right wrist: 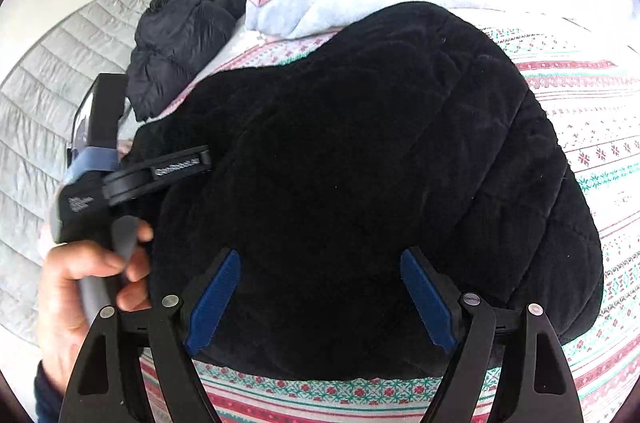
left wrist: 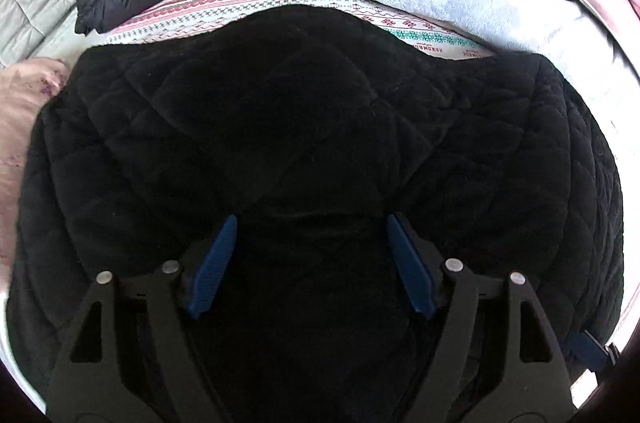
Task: Fold large clothes
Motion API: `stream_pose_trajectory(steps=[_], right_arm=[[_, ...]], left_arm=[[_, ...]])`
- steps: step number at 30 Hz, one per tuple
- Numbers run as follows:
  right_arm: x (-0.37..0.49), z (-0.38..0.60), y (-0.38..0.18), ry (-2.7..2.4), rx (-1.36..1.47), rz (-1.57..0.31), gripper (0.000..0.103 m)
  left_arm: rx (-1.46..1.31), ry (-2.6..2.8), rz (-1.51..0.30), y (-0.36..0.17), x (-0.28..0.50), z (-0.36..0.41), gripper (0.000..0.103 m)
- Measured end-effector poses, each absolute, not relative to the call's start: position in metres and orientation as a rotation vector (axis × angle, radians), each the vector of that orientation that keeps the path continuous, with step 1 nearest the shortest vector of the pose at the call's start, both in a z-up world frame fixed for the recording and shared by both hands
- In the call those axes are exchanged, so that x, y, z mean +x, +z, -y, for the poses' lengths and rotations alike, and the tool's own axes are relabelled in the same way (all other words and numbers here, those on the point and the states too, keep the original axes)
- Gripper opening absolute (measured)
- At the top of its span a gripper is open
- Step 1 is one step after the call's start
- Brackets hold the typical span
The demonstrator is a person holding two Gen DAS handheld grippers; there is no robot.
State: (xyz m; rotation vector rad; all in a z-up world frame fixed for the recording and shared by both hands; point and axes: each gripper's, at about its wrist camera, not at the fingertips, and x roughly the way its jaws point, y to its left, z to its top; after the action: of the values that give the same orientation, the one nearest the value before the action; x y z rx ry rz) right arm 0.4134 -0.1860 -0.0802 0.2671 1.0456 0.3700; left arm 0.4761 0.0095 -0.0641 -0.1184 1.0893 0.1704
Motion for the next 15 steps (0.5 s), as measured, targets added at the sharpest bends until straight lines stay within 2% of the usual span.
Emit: stream_pose_trajectory(steps=[8, 15], right_arm=[[0.416, 0.178, -0.090, 0.353, 0.246, -1.064, 0.084], [0.419, 0.178, -0.091, 0.352, 0.247, -1.072, 0.085]], left_arm=[[-0.107, 0.147, -1.054, -0.042, 0.461, -0.009, 0.077], [-0.112, 0.045, -0.986, 0.003, 0.375, -0.007, 0.077]])
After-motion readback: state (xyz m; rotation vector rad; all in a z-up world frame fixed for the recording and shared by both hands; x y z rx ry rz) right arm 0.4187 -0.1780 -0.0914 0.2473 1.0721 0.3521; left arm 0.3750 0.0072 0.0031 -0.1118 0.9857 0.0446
